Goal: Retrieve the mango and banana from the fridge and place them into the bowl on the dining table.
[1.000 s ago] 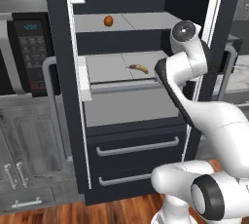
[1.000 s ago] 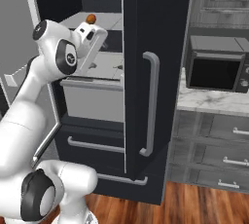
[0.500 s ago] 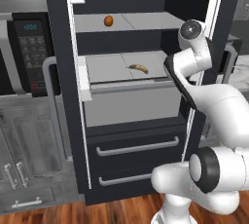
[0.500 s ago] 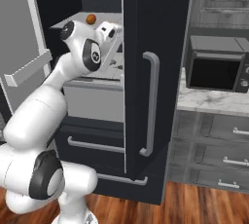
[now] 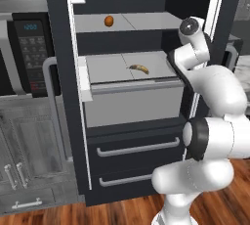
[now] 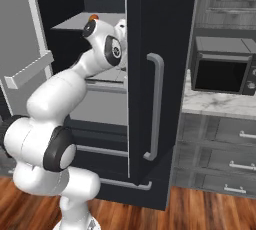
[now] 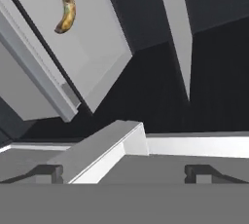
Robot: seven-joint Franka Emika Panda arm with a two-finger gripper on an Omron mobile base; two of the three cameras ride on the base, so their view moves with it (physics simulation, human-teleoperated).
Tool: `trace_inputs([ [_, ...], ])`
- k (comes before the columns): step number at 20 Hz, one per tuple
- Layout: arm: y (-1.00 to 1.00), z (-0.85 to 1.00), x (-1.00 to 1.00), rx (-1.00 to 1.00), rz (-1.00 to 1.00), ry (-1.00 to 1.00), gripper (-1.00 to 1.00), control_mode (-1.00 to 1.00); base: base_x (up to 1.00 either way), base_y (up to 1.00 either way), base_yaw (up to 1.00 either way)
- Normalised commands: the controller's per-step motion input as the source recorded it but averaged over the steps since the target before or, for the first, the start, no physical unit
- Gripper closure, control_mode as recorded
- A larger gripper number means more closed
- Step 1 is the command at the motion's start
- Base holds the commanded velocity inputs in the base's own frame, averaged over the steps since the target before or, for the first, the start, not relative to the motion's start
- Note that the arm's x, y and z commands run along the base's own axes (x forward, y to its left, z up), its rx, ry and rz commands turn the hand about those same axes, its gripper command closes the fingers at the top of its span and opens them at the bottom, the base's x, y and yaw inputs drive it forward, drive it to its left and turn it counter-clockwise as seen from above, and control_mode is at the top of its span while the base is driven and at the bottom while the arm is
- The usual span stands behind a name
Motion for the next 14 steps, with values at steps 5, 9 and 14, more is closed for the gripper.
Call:
trace_inputs([
  [5, -0.79, 0.0, -0.84, -0.02, -0.21, 0.0, -1.0, -1.0, 0.0, 0.0, 0.0],
  [9, -1.0, 0.0, -1.0, 0.0, -0.3, 0.0, -1.0, -1.0, 0.0, 0.0, 0.0],
  [14, -0.4, 0.29, -0.91, 0.01, -0.21, -0.08, -1.0, -1.0, 0.0, 0.0, 0.0],
])
